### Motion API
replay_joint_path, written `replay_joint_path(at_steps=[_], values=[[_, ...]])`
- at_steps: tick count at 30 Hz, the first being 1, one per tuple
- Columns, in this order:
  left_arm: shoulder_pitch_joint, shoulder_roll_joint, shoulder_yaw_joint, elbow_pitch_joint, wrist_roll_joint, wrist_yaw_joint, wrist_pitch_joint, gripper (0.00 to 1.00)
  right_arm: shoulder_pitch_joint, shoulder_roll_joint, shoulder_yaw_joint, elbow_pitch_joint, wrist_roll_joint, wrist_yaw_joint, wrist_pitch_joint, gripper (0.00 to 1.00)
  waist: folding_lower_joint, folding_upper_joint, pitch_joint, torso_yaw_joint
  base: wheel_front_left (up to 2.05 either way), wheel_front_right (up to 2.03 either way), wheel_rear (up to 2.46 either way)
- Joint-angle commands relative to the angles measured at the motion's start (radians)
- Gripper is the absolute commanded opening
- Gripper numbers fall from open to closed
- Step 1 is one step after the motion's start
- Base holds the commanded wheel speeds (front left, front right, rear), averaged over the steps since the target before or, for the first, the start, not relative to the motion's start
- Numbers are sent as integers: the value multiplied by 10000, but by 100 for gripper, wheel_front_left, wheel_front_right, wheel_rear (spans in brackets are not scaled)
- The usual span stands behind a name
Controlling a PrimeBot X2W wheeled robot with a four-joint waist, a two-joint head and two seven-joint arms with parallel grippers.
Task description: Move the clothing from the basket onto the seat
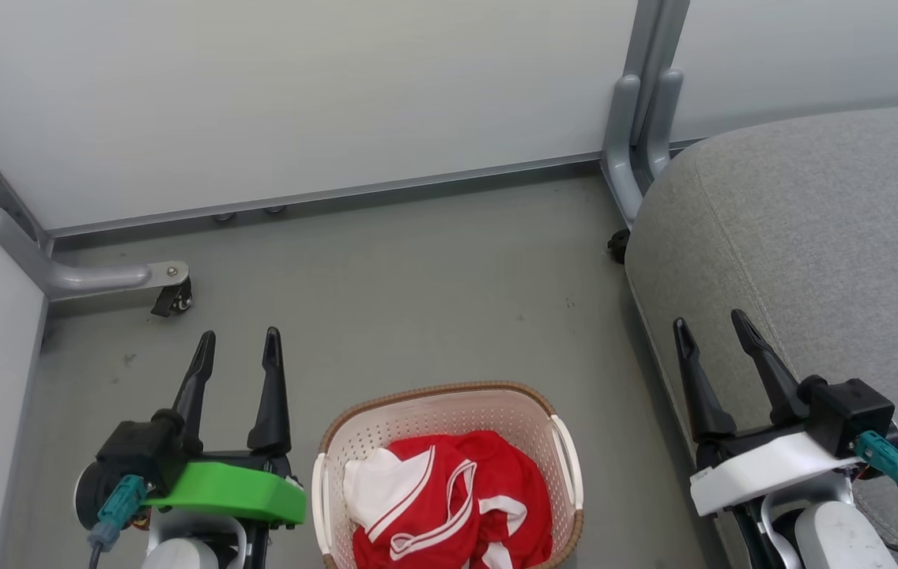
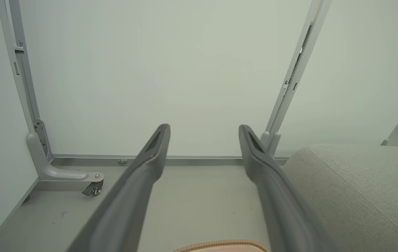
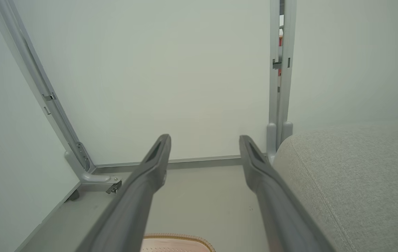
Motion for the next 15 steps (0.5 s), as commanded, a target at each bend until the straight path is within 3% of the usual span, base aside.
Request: replay_joint_path(at_steps=[1,15], values=[[124,67,-22,-30,255,-29,-76,100,-118,-55,31,-122,-282,3,-104,100,-1,50,-3,10,0,0,0],[247,71,-201,49,1192,-44,-358,100,47,-67,170,-202,-1399,3,-382,100,-1,57,21,63,0,0,0]])
